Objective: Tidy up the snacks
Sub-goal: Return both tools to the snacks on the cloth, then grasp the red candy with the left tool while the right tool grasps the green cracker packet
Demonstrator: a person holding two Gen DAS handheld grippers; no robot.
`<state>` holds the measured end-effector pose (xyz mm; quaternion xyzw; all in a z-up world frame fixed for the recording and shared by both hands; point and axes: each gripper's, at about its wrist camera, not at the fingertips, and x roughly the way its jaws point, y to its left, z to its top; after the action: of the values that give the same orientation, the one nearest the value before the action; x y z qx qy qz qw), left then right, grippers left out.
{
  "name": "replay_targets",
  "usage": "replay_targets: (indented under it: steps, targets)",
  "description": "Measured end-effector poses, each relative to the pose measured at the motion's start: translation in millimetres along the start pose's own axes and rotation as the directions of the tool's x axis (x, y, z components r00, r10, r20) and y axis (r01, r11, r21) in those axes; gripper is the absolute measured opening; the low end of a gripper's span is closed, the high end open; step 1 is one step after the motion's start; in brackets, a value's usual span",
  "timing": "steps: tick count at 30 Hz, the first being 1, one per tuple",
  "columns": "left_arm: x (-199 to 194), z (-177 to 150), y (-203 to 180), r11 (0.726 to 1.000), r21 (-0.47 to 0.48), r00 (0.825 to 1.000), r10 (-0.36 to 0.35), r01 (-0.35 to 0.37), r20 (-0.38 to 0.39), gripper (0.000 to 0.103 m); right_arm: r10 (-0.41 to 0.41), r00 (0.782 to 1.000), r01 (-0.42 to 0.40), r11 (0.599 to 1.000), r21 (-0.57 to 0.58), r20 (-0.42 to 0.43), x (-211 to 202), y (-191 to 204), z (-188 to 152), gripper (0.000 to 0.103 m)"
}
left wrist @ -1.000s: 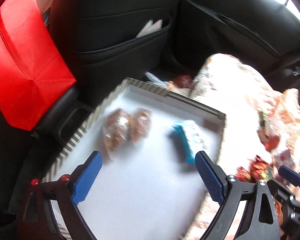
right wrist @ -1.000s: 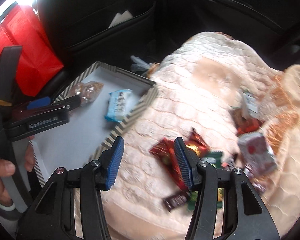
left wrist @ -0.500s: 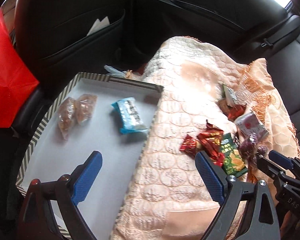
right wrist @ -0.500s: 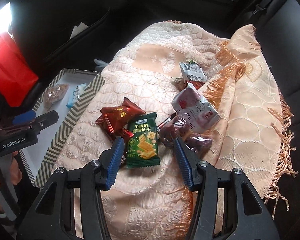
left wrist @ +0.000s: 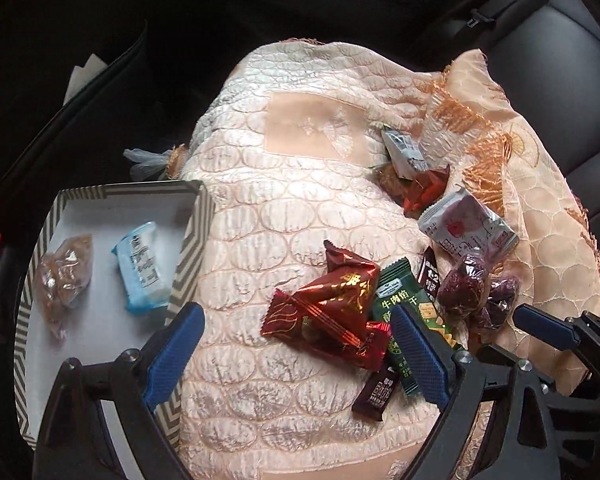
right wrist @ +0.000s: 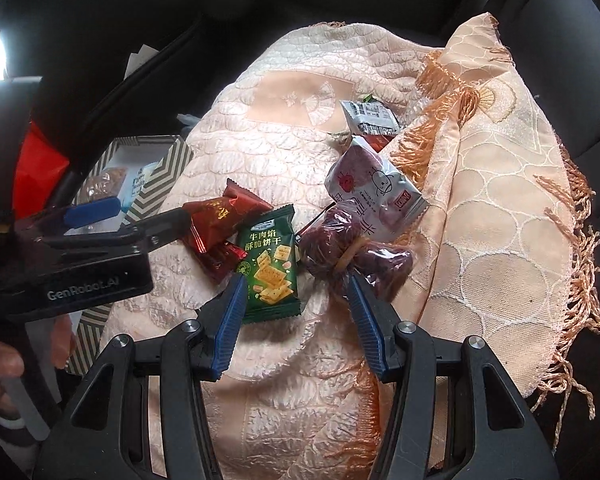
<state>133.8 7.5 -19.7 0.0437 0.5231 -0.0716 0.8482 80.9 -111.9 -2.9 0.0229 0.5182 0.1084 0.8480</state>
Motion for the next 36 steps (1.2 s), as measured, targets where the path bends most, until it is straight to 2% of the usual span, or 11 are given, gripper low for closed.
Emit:
replay_targets:
  steps: [5,8,9,11,14,16,19,27,34,36]
  targets:
    - [19,8,-11,0.998,0.050,0.999,-0.040,0.041,-0.021,0.095,-0.002,1.000,0.002,1.000,0.017,-0.004,1,-6,0,0.052]
    - [28,11,-12,0.997,0.034,0.998,-0.061,0.063,-0.032,0.095,0.001,1.000,-0.001,1.000,0.024,-0.014,3,-9,0,0.052]
    - [31,12,-11,0.997,0.022,0.997,-0.074,0.075,-0.035,0.091,0.004,1.000,-0.003,1.000,0.024,-0.018,5,-9,0,0.052]
    - [38,13,-10,0.996,0.014,0.995,-0.085,0.086,-0.055,0.060,0.004,1.000,-0.004,1.000,0.017,-0.028,7,-7,-1,0.052]
    - [41,11,-8,0.994,-0.001,0.993,-0.106,0.106,-0.059,0.048,0.005,0.999,-0.005,1.000,-0.003,-0.044,13,-2,-2,0.052]
    - [36,10,-8,0.997,0.006,0.996,-0.079,0.079,-0.044,0.044,0.005,0.998,-0.007,1.000,-0.024,-0.065,20,3,-3,0.052]
    - [29,12,-1,0.997,-0.017,0.996,-0.082,0.081,-0.030,0.038,-0.009,0.995,0.002,0.997,-0.074,-0.096,31,13,-3,0.052]
    - [14,9,19,0.994,-0.064,0.996,-0.091,0.090,-0.013,0.038,-0.066,0.988,0.046,0.989,-0.142,-0.142,59,26,9,0.052]
    - [4,4,27,0.993,-0.069,0.995,-0.098,0.098,-0.005,0.038,-0.106,0.976,0.064,0.975,-0.213,-0.190,81,41,16,0.054]
    - [2,2,29,0.992,-0.074,0.995,-0.100,0.100,-0.005,0.038,-0.076,0.977,0.037,0.980,-0.194,-0.198,83,36,17,0.053]
